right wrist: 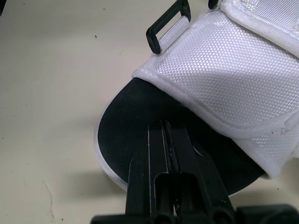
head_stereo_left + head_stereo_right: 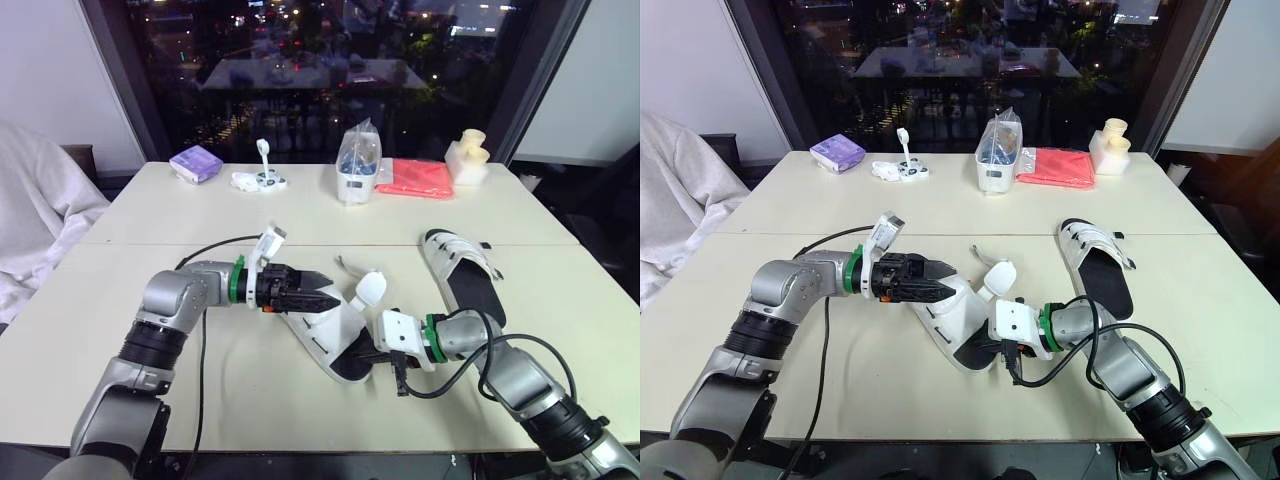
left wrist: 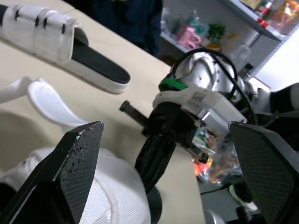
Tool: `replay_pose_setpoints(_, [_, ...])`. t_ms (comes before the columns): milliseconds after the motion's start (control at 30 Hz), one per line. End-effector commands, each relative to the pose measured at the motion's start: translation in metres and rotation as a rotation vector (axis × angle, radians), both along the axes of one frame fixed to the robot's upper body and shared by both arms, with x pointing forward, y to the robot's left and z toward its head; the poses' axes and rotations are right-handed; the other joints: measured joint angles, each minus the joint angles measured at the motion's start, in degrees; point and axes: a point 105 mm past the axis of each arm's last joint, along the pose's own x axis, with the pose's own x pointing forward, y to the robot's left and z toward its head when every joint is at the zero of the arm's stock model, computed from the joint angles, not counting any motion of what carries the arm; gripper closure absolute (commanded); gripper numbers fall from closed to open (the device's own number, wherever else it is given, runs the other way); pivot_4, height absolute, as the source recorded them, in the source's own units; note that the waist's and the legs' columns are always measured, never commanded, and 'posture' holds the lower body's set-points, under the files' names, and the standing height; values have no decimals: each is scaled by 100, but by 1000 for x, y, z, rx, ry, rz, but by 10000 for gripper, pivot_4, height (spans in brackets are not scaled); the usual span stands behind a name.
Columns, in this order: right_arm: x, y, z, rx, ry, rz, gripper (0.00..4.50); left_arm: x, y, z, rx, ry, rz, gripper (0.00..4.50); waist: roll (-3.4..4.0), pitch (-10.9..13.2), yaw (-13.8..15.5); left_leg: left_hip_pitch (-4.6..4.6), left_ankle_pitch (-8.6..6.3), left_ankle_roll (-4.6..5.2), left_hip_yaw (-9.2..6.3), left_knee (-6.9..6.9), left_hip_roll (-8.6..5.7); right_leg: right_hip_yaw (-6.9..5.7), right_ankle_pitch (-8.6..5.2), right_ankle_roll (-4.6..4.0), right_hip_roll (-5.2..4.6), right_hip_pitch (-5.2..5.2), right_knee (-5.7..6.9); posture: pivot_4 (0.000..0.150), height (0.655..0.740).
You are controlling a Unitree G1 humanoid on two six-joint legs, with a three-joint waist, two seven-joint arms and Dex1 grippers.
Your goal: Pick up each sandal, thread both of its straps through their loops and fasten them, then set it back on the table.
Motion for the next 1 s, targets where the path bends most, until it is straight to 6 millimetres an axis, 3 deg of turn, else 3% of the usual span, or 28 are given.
replay_pose_setpoints(33, [0, -6, -13, -37, 36, -29, 45000, 17, -1, 16, -35, -85, 67, 227, 0, 0, 0, 0, 0, 0, 0, 3, 0, 0, 0, 0, 0, 0, 2, 1500, 7400])
replay_pose_setpoints(267, [-2, -5, -14, -32, 37, -33, 45000, 63, 13, 24, -31, -176, 307, 227, -8, 5, -6, -3, -1, 1, 0, 20, 1, 0, 2, 3, 3, 0, 11, 1500, 7400])
replay_pose_setpoints(400, [-3, -5, -14, -33, 39, -35, 45000, 69, 30, 11, 98, -306, 314, 227, -8, 5, -8, -3, -1, 1, 1, 21, 1, 0, 2, 4, 3, 0, 11, 1500, 7400])
replay_pose_setpoints(533, [-1, -5, -14, -33, 38, -35, 45000, 61, 52, -11, 256, -408, 238, 227, -8, 5, -8, -3, -1, 1, 1, 21, 2, 0, 2, 3, 4, 0, 11, 1500, 7400])
replay_pose_setpoints(633, [-1, -5, -14, -33, 38, -33, 45000, 56, 64, -21, 307, -419, 203, 8884, -8, 5, -8, -3, -1, 1, 1, 22, 3, 0, 1, 3, 2, 0, 11, 1500, 7400])
replay_pose_setpoints(867, [-1, -4, -14, -34, 39, -26, 45000, 55, 79, -38, 407, -529, 201, 44778, -8, 5, -11, -4, -2, 1, 0, 23, 6, 1, 1, 2, -4, -2, 11, 1500, 7400])
replay_pose_setpoints(1000, [-1, -4, -14, -35, 39, -24, 45000, 48, 74, -51, 437, -564, 131, 44778, -8, 5, -13, -5, -3, 1, 0, 23, 7, 1, 1, 1, -7, -4, 11, 1500, 7400])
